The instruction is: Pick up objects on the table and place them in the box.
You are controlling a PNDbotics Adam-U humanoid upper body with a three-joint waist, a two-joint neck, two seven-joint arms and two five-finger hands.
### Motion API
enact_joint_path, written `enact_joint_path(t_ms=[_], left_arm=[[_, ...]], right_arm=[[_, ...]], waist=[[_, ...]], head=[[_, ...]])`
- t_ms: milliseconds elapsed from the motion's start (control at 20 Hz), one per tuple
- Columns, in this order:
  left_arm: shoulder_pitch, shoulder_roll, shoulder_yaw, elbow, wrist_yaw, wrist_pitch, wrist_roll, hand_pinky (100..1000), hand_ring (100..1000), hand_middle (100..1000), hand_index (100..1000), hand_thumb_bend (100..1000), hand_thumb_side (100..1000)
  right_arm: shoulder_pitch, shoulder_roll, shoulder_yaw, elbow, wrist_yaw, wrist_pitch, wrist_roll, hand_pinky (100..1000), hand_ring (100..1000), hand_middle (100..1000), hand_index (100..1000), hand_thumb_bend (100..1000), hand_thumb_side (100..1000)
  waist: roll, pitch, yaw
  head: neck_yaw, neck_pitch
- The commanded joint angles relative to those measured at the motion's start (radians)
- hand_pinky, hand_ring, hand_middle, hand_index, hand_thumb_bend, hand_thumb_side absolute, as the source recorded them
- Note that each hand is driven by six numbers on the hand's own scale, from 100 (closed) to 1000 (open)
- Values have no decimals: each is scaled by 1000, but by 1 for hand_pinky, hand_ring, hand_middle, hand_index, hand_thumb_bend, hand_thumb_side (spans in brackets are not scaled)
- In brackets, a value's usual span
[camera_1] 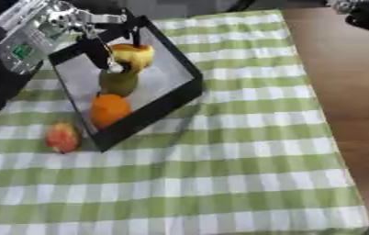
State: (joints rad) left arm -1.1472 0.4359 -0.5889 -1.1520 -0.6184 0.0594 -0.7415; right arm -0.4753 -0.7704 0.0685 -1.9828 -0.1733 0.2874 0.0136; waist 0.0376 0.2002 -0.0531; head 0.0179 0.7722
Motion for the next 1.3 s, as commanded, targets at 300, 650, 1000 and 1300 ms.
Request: enact_joint_path(t_ms=[300,650,1000,1300], left_arm=[[-13,32,35,-11,-53,-22,-73,901,890,843,912,630,341],[-20,172,116,-113,-23,27,-13,885,876,826,877,541,275],[34,299,238,-90,-36,95,-10,886,880,834,870,539,248],[61,315,272,2,-30,90,-47,894,893,844,878,566,245]], right_arm=[[-7,-16,-11,-17,-5,2,-1,889,739,688,780,167,376],[12,-25,-19,-17,-6,-1,-8,889,739,688,780,166,376],[20,-30,-25,-17,-4,-2,-17,889,739,688,780,164,377],[21,-30,-27,-17,-5,-2,-19,890,740,688,781,166,377]], waist=[[6,-3,0],[7,-7,8],[6,-6,19],[-2,-3,22]], head=[[4,-2],[-5,-2],[-20,-2],[-28,-2]])
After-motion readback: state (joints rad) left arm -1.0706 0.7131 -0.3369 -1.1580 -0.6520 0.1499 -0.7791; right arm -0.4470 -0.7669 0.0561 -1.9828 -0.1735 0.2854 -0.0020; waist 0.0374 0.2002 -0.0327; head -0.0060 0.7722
